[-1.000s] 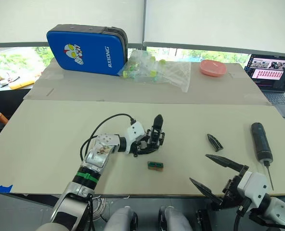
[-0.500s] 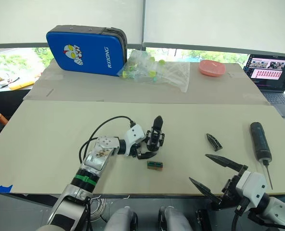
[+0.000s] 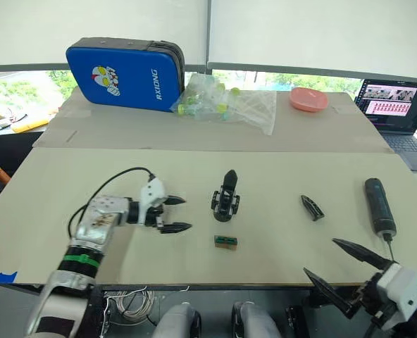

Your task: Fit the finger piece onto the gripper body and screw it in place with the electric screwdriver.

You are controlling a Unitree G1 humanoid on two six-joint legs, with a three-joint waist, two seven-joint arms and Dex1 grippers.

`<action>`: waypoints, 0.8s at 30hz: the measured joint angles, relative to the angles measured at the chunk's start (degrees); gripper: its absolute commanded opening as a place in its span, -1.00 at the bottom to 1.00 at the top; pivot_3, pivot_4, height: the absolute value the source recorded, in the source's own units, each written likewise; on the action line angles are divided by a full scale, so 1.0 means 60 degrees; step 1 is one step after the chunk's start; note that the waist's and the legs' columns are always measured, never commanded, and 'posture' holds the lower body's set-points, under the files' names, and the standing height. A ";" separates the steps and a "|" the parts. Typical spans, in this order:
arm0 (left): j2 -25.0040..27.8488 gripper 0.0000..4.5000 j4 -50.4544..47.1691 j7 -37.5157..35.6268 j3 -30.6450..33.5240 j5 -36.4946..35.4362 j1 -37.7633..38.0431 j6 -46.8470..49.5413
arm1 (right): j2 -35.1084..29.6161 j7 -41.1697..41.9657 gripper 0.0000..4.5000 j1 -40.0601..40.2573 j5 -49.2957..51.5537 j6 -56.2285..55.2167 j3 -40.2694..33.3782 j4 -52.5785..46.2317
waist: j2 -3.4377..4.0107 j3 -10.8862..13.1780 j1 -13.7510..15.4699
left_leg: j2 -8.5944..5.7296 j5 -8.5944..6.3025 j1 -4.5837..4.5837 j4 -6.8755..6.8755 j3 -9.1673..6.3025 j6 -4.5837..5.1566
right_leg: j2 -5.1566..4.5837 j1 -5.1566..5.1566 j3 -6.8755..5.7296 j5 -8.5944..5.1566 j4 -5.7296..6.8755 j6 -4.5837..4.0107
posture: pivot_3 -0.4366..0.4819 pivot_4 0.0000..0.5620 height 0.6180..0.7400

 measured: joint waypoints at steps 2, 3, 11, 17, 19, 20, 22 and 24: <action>0.0384 0.98 0.0213 -0.0895 0.0197 -0.0566 -0.0171 0.0515 | 0.0311 -0.0126 1.00 0.0308 -0.0066 -0.0144 -0.0338 0.0168 | 0.0002 0.0002 0.0050 | -0.0002 0.0000 -0.0002 0.0002 0.0000 0.0000 | 0.0000 0.0000 -0.0002 -0.0002 -0.0001 0.0000 | -0.05 -0.47 1.00; 0.0553 0.98 0.0172 -0.1261 0.0233 -0.0835 -0.0248 0.0879 | 0.0420 -0.0234 1.00 0.0452 -0.0117 -0.0159 -0.0457 0.0199 | 0.0006 0.0004 0.0061 | -0.0004 -0.0001 -0.0004 0.0001 0.0000 0.0001 | 0.0000 -0.0001 -0.0002 -0.0003 -0.0003 0.0001 | -0.05 -0.47 1.00; 0.0676 0.98 -0.1353 -0.2107 0.0848 -0.2536 -0.1242 0.2799 | -0.0166 -0.1538 1.00 0.0166 0.0096 0.1975 -0.1199 -0.0101 | 0.0035 -0.0001 -0.0111 | -0.0005 -0.0001 0.0023 0.0002 0.0009 -0.0002 | 0.0000 0.0030 0.0026 -0.0006 0.0002 -0.0005 | -0.05 -0.47 1.00; 0.0243 0.98 -0.2664 -0.1354 0.0912 -0.3231 -0.1427 0.3831 | -0.3477 -0.2820 1.00 -0.2409 0.2351 0.7538 -0.2059 -0.0387 | 0.0042 0.0004 -0.0166 | 0.0010 0.0029 0.0018 -0.0005 0.0009 -0.0045 | 0.0004 0.0039 0.0014 0.0014 0.0013 -0.0037 | -0.05 -0.47 1.00; 0.0141 0.98 -0.2904 -0.1093 0.0963 -0.3450 -0.1472 0.4114 | -0.4662 -0.2740 1.00 -0.3426 0.3229 0.9027 -0.1995 -0.0192 | 0.0041 0.0006 -0.0135 | 0.0025 0.0034 0.0017 -0.0010 0.0007 -0.0049 | 0.0014 0.0043 -0.0001 0.0012 0.0014 -0.0040 | -0.05 -0.47 1.00; 0.0082 0.98 -0.2990 -0.0987 0.0994 -0.3518 -0.1515 0.4196 | -0.5419 -0.2725 1.00 -0.4066 0.3638 0.9918 -0.1796 0.0126 | 0.0045 0.0011 -0.0141 | 0.0026 0.0036 0.0014 -0.0006 0.0008 -0.0045 | 0.0016 0.0042 -0.0001 0.0010 0.0014 -0.0046 | -0.05 -0.47 1.00; 0.0012 0.98 -0.3200 -0.0807 0.1037 -0.3680 -0.1635 0.4347 | -0.6761 -0.2753 1.00 -0.5404 0.4184 1.1706 -0.1219 0.1040 | 0.0047 0.0015 -0.0141 | 0.0024 0.0089 -0.0013 -0.0005 0.0008 0.0050 | 0.0013 0.0029 -0.0004 0.0012 -0.0001 -0.0051 | -0.05 -0.47 1.00; -0.0003 0.98 -0.3401 -0.0631 0.1114 -0.3837 -0.1665 0.4410 | -0.7205 -0.2805 1.00 -0.6978 0.4587 1.2835 -0.0416 0.1773 | 0.0035 0.0020 -0.0114 | 0.0023 0.0084 -0.0021 -0.0006 0.0007 0.0066 | 0.0013 0.0029 -0.0010 0.0010 -0.0014 -0.0053 | -0.05 -0.47 1.00</action>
